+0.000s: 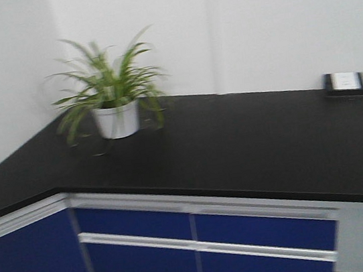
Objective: Grab transparent chemical and place on left bench
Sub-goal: 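Drive the base to the bench with white trays, holding the pipette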
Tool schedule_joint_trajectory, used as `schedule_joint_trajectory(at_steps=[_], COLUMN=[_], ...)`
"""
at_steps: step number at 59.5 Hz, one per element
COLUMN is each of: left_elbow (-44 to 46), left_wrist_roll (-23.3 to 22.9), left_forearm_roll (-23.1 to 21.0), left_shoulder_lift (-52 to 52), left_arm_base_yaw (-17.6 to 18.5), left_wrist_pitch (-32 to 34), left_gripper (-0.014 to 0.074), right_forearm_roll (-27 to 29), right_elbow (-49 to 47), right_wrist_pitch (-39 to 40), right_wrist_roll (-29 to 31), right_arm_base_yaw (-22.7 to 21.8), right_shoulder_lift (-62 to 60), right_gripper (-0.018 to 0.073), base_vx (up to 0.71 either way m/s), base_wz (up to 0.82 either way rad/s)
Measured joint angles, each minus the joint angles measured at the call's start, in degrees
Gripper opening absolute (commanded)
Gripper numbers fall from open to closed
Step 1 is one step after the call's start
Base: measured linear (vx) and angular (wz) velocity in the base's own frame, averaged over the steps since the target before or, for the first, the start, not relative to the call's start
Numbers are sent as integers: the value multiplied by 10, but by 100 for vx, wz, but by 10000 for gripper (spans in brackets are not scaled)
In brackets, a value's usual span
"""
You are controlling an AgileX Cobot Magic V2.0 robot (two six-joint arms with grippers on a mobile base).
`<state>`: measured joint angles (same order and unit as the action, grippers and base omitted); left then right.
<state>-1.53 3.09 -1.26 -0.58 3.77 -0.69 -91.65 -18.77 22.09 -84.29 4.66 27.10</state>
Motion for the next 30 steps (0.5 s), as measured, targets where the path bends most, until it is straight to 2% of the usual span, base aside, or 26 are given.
schedule_joint_trajectory(at_steps=[30], left_elbow=[0], left_wrist_roll=[0], left_forearm_roll=[0], left_shoulder_lift=[0], left_arm_base_yaw=[0], left_wrist_pitch=[0], left_gripper=[-4], right_forearm_roll=[0], right_elbow=[0], right_wrist_pitch=[0], right_wrist_roll=[0], right_arm_base_yaw=[0], right_shoulder_lift=[0], right_gripper=[-3], base_vx=[-12], base_wz=[76])
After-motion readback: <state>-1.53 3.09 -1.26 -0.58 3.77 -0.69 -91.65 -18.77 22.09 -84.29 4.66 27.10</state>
